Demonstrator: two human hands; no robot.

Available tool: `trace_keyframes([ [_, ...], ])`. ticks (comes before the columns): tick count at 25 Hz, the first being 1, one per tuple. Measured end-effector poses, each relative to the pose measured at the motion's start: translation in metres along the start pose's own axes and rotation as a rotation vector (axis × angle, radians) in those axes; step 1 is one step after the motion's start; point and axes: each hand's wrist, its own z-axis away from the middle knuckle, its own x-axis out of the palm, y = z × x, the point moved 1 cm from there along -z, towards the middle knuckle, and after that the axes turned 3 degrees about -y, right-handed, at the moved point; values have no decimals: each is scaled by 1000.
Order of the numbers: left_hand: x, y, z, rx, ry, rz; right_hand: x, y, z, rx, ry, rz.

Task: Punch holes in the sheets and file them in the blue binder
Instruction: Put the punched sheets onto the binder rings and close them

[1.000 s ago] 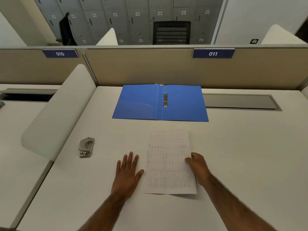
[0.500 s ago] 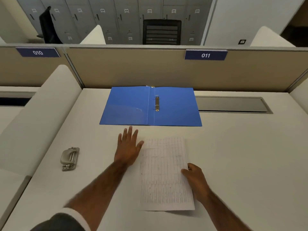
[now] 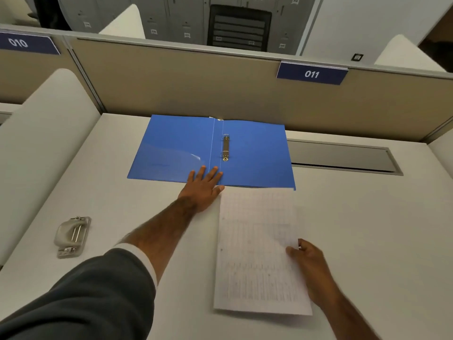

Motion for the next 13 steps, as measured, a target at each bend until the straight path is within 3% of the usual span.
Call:
trace_keyframes([
  [5, 21, 28, 37, -39, 38, 31, -43, -44, -34, -32, 54, -88],
  [13, 63, 52, 121, 11, 78, -24, -43, -74, -76, -77, 4, -17],
])
